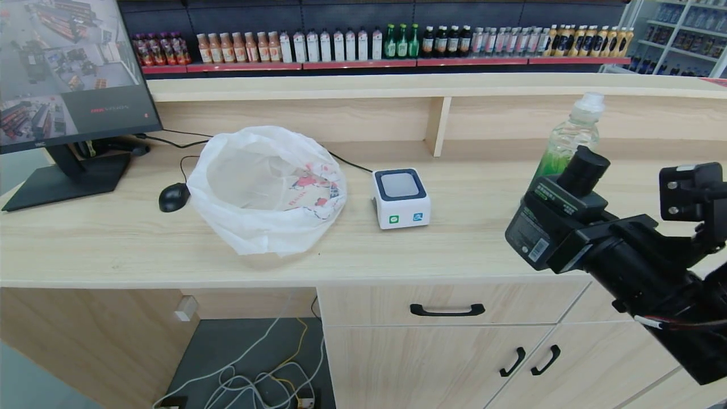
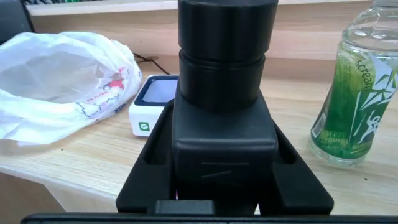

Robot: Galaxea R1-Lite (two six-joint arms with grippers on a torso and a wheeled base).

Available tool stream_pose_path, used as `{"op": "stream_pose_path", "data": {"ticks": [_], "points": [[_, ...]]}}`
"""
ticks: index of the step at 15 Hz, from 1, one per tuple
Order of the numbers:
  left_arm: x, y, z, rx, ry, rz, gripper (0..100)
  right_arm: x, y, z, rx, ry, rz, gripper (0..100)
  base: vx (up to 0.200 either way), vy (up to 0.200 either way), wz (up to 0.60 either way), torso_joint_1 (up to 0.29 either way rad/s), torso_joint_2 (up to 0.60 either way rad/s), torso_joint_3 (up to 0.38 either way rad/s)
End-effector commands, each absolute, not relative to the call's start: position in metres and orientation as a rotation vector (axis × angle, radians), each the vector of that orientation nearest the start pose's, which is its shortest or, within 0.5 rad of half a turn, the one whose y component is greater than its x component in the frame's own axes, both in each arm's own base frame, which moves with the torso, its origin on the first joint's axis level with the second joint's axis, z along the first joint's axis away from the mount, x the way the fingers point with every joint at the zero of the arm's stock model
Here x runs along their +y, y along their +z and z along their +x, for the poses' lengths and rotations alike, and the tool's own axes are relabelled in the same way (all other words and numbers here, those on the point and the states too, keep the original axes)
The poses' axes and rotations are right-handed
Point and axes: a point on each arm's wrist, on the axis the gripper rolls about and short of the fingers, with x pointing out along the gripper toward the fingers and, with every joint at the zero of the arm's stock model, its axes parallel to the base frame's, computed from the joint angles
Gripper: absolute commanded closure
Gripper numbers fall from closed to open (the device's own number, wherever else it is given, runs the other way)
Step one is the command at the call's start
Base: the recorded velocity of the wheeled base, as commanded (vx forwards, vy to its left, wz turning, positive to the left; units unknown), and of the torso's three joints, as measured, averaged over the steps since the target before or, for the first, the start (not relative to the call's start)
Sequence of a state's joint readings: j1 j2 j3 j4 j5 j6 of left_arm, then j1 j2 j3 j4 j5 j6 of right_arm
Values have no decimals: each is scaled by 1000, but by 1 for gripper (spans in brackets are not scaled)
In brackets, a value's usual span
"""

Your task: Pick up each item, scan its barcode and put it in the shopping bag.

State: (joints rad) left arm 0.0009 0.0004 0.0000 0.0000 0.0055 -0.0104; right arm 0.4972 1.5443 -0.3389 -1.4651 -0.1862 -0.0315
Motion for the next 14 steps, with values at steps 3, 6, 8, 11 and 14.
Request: {"op": "stream_pose_path", "data": {"ticks": [3,6,8,11,14], "points": [[0,75,-23,0,8,-11,0,98,192,184,-246,415,161,100,0,0,0,0,0,0],[0,75,-23,0,8,-11,0,100,197,180,-243,519,262,100,0,0,0,0,0,0],[0,75,-23,0,8,-11,0,104,195,177,-193,638,362,100,0,0,0,0,0,0],[0,75,-23,0,8,-11,0,114,202,175,-167,730,481,100,0,0,0,0,0,0],[0,75,-23,0,8,-11,0,129,205,166,-133,882,523,100,0,0,0,0,0,0]]}}
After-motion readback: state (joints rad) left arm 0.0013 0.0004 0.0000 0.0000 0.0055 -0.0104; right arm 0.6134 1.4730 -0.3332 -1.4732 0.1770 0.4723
